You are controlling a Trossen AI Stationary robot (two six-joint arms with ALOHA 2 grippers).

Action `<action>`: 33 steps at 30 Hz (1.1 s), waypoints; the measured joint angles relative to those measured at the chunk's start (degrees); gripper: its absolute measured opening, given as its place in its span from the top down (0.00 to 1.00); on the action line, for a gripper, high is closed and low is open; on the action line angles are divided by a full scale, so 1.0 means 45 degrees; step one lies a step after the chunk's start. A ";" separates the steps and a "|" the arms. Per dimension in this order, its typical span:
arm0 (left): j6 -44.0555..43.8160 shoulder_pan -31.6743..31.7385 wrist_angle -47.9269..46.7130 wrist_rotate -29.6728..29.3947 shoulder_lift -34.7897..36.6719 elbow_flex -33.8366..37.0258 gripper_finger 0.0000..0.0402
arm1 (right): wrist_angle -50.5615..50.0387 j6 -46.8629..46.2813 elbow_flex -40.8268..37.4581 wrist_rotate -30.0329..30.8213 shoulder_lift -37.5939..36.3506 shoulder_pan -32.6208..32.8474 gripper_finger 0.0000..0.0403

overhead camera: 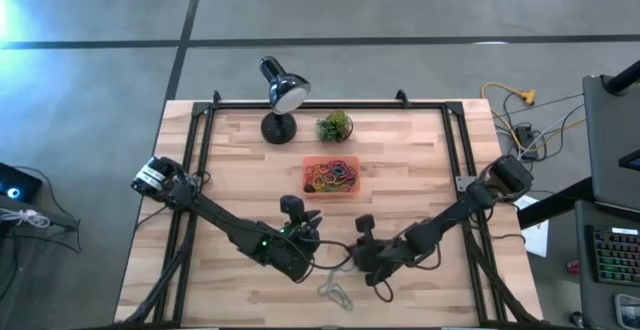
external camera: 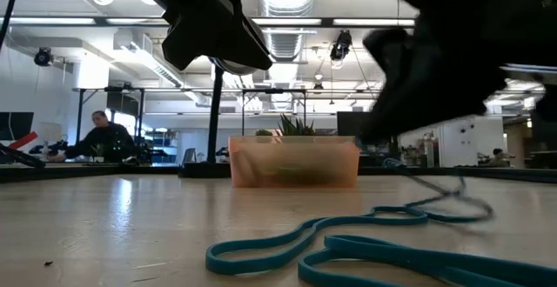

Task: Pick and place rubber bands into bin
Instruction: Put the blue rubber band into the orange bin

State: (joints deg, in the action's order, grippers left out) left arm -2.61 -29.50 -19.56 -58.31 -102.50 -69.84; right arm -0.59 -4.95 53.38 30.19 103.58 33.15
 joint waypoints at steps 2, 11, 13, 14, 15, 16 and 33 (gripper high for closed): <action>0.0000 0.0000 -0.0006 0.0000 0.0000 0.0000 0.78 | -0.0762 0.0193 0.0468 0.1054 -0.0016 0.0175 0.98; 0.0000 0.0000 0.0002 -0.0003 -0.0005 0.0003 0.78 | -0.2129 0.1881 0.1855 0.6380 -0.0016 0.1013 0.98; 0.0000 0.0000 0.0002 -0.0003 0.0000 0.0000 0.78 | -0.2129 0.2425 0.2084 0.7522 -0.0016 0.1068 0.98; 0.0000 0.0000 0.0002 -0.0003 0.0000 0.0000 0.78 | -0.2134 0.2714 0.2216 0.8101 -0.0016 0.1068 0.98; 0.0000 0.0000 0.0002 -0.0003 0.0000 0.0000 0.78 | -0.2129 0.3015 0.2350 0.8637 -0.0016 0.1063 0.98; 0.0000 0.0000 0.0002 -0.0003 0.0000 0.0004 0.78 | -0.2122 0.3317 0.2478 0.9048 -0.0016 0.1042 0.98; 0.0005 0.0000 -0.0014 -0.0012 0.0000 0.0004 0.78 | -0.2134 0.6048 0.2800 1.0470 -0.0021 -0.2389 0.98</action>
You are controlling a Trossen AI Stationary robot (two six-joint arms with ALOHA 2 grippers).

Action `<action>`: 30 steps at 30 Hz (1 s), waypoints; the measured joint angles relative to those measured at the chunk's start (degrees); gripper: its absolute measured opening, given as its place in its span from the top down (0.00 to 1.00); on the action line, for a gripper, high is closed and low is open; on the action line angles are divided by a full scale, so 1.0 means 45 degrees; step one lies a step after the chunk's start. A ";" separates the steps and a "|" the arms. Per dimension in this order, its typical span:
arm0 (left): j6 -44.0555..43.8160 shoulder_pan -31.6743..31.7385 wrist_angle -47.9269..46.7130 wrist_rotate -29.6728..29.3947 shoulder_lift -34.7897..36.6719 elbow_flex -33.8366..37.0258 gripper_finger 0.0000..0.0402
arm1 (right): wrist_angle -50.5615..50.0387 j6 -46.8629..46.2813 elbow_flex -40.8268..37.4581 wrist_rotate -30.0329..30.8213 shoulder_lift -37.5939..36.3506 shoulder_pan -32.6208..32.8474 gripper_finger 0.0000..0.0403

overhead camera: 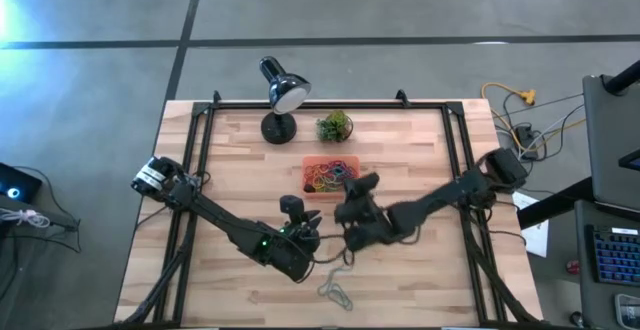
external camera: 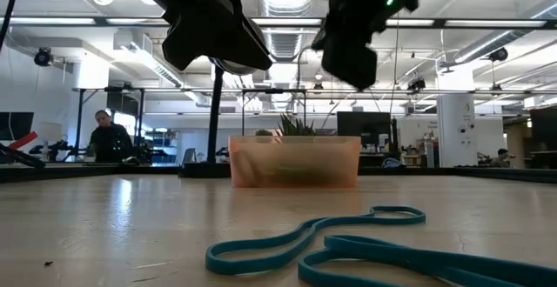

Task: Pick and place rubber bands into bin
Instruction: Put the blue rubber band into the orange bin

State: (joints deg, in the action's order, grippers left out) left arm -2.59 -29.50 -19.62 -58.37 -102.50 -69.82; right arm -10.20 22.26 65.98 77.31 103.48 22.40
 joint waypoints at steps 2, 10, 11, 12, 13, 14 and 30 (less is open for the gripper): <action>0.0000 0.0000 -0.0095 0.0000 0.0000 -0.0002 0.78 | 0.0004 -0.0218 -0.0153 -0.0554 0.0000 -0.0597 0.98; -0.0009 0.0000 -0.0570 -0.0002 0.0000 0.0008 0.78 | 0.0034 -0.1672 -0.0764 -0.3628 0.0000 -0.2656 0.98; -0.0009 -0.0001 -0.0645 0.0000 0.0000 0.0010 0.78 | 0.0024 -0.1889 -0.0841 -0.4041 0.0000 -0.2827 0.98; -0.0010 -0.0005 -0.0703 0.0000 0.0005 0.0015 0.78 | 0.0038 -0.2061 -0.0917 -0.4412 0.0000 -0.2985 0.98; -0.0015 -0.0005 -0.0766 -0.0005 0.0010 0.0015 0.78 | 0.0027 -0.2232 -0.0984 -0.4741 0.0000 -0.3130 0.98; -0.0015 -0.0005 -0.0823 0.0000 0.0015 0.0015 0.78 | 0.0010 -0.2374 -0.1032 -0.4989 0.0000 -0.3251 0.98; -0.0010 -0.0015 -0.0825 -0.0005 0.0024 0.0015 0.78 | -0.0024 -0.3192 -0.1118 -0.6661 0.0000 -0.3683 0.91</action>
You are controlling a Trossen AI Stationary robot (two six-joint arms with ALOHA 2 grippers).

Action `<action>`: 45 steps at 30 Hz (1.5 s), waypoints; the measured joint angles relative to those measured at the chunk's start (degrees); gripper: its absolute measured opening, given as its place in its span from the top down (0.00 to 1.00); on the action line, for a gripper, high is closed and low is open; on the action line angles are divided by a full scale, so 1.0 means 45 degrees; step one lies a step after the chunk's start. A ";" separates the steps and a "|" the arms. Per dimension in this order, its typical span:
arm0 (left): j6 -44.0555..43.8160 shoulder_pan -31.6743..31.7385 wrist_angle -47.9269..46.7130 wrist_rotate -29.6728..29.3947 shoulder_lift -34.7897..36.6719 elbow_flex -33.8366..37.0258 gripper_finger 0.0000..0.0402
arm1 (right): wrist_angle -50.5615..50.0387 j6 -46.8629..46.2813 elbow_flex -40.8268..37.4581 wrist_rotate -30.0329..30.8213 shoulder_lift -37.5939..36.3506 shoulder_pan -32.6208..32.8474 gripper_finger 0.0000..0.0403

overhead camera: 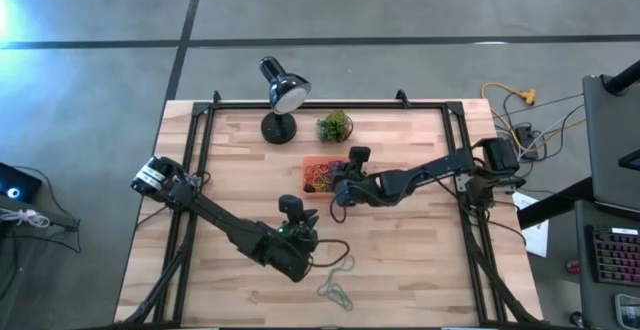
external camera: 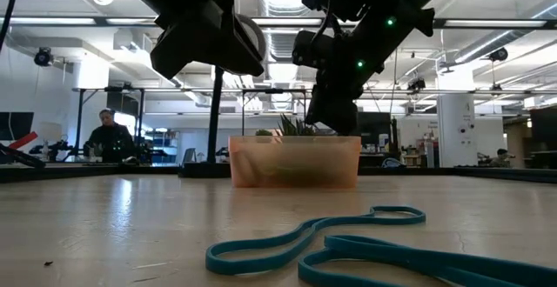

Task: Pick and place rubber bands into bin
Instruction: Put the blue rubber band into the orange bin

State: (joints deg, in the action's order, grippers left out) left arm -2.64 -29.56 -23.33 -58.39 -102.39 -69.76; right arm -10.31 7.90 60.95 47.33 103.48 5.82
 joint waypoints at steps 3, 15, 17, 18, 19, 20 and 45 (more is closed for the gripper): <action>-0.0004 0.0000 0.0005 0.0000 0.0000 0.0000 0.78 | -0.0043 -0.0102 0.0000 -0.0010 0.0000 -0.0013 0.86; 0.0000 -0.0019 0.0005 0.0000 0.0000 0.0000 0.78 | -0.1479 -0.0441 0.0068 0.0039 -0.0392 0.0581 0.73; 0.0000 -0.0019 0.0004 0.0001 0.0000 0.0000 0.78 | -0.1985 -0.0662 0.0083 0.0077 -0.0785 0.0851 0.72; 0.0000 -0.0019 -0.0002 0.0005 0.0000 0.0000 0.78 | -0.2209 -0.0816 0.0086 0.0140 -0.1008 0.0983 0.72; 0.0000 -0.0019 0.0002 0.0005 0.0000 0.0000 0.78 | -0.2495 -0.1020 0.0092 0.0144 -0.1275 0.1122 0.73; 0.0000 -0.0015 0.0000 0.0005 0.0000 0.0000 0.78 | -0.2860 -0.1248 0.0092 0.0145 -0.1528 0.1261 0.73; 0.0078 0.0073 0.3963 0.8566 0.0000 0.0686 0.78 | -0.4871 -0.5410 -0.0771 -0.2628 -0.4652 0.6534 0.82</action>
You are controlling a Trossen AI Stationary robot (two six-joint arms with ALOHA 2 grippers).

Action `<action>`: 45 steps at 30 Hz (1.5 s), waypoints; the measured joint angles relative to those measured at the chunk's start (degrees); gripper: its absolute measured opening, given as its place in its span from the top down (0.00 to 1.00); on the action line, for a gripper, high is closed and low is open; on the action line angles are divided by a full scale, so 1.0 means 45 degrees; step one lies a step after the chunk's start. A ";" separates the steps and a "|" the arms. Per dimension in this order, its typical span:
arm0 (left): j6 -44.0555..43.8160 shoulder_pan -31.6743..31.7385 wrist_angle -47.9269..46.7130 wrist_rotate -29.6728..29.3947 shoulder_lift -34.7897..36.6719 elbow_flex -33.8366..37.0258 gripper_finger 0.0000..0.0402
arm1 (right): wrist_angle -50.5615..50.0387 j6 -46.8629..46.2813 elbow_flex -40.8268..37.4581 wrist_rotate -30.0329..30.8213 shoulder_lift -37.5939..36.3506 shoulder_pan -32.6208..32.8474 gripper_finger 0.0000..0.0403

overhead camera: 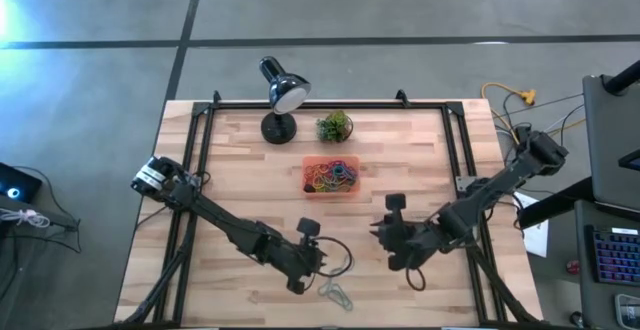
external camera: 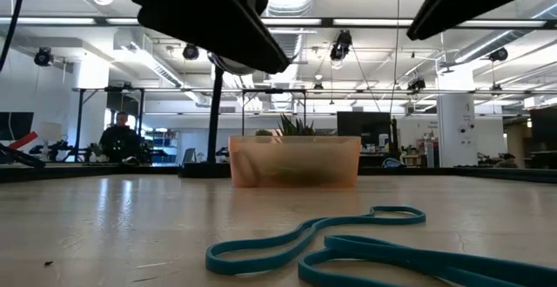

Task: Pick and place rubber bands into bin
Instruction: Put the blue rubber band into the orange bin

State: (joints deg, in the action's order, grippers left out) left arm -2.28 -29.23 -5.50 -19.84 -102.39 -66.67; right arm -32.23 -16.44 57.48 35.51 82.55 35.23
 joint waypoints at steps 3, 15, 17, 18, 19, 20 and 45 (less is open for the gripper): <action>0.0015 0.0000 0.0477 0.0437 0.0000 0.0125 0.78 | 0.0005 -0.0516 -0.0071 0.0025 0.0104 0.0192 0.83; 0.0818 0.0125 0.3395 0.0738 -0.1082 0.0084 0.78 | 0.0136 -0.0907 -0.0220 0.0107 0.1215 0.0543 0.83; 0.0926 0.0220 0.3867 0.0719 -0.1469 0.0072 0.78 | 0.0119 -0.0906 -0.0220 0.0107 0.1273 0.0540 0.84; 0.0919 0.0274 0.4082 0.0698 -0.1661 0.0067 0.78 | 0.0069 -0.0895 -0.0230 0.0097 0.1276 0.0544 0.84; 0.0884 0.0339 0.4270 0.0685 -0.1779 0.0062 0.78 | 0.0054 -0.0914 -0.0230 0.0098 0.1275 0.0558 0.84; 0.0774 0.0403 0.4373 0.0680 -0.1885 0.0062 0.78 | 0.0072 -0.0924 -0.0230 0.0102 0.1243 0.0558 0.84; 0.0313 0.0945 0.6439 0.2925 -0.4099 -0.0461 0.78 | 0.0172 -0.0880 -0.0230 0.0136 0.0990 0.0790 0.85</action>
State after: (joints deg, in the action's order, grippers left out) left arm -0.87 -24.98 23.48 -6.68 -120.84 -68.74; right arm -31.45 -20.40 56.45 36.12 87.00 38.78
